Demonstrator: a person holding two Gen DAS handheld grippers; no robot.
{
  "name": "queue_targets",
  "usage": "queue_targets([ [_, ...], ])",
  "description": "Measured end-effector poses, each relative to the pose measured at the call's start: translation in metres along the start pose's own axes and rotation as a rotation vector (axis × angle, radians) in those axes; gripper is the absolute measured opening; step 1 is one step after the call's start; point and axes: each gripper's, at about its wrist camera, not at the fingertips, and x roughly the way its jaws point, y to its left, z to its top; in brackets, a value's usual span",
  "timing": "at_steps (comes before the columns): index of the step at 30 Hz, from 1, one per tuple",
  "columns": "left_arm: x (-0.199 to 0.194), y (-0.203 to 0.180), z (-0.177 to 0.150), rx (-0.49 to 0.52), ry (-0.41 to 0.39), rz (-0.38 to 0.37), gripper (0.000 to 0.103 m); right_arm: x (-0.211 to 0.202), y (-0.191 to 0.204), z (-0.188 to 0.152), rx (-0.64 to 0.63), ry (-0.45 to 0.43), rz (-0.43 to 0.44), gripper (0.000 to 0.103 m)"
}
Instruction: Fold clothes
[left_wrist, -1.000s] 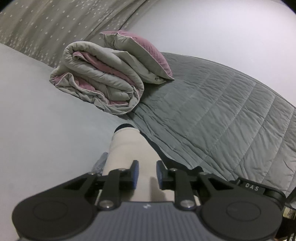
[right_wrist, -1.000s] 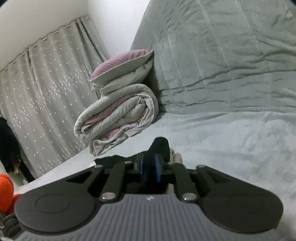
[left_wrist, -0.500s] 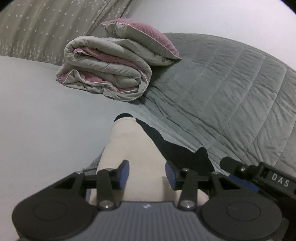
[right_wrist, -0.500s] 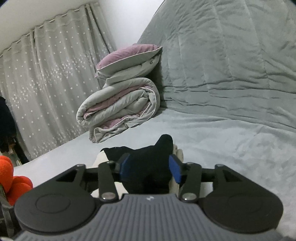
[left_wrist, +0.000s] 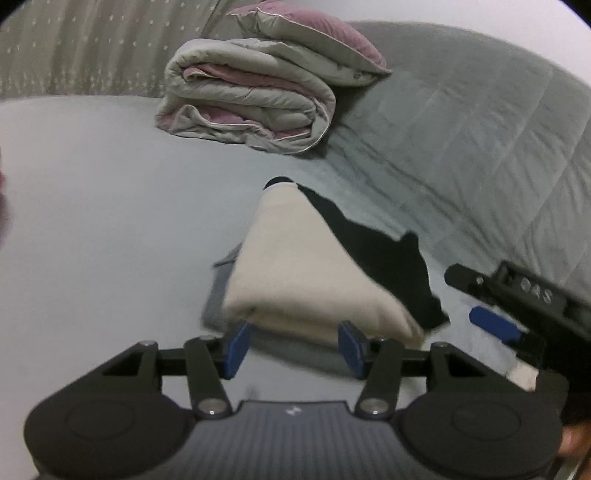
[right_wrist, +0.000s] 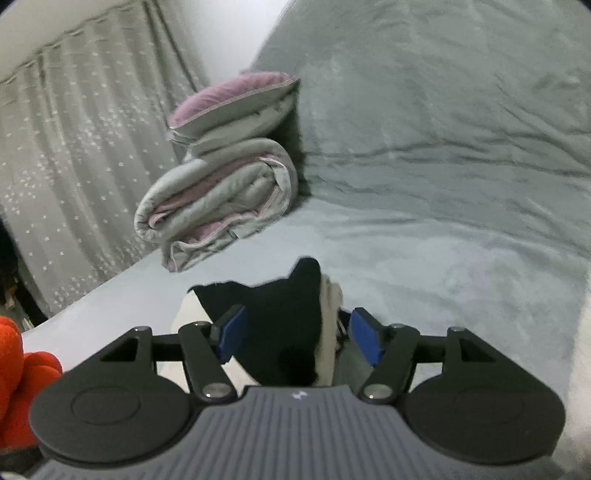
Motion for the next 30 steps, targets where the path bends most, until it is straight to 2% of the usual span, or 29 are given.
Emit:
queue_targets([
  [4,-0.047,-0.012,-0.011,0.027,0.033,0.038,0.062,-0.029,0.010,0.004,0.006,0.064,0.006,0.068],
  [6,-0.068,-0.018,-0.016,0.040,0.038,0.052,0.064,-0.050,0.018,0.007,-0.007,0.076,0.018,0.073],
  [17,-0.185,-0.040,-0.067,0.048,0.038,0.125,0.074,-0.159,0.054,0.006,-0.177,0.083,0.084,0.081],
  [23,-0.198,-0.033,-0.094,0.036,0.005,0.145,0.084,-0.190,0.053,-0.013,-0.259,0.098,0.108,0.084],
  [27,-0.204,-0.028,-0.112,0.028,-0.018,0.157,0.096,-0.193,0.052,-0.029,-0.276,0.120,0.121,0.095],
  [30,-0.209,-0.024,-0.126,0.022,-0.036,0.165,0.099,-0.184,0.052,-0.041,-0.299,0.127,0.115,0.102],
])
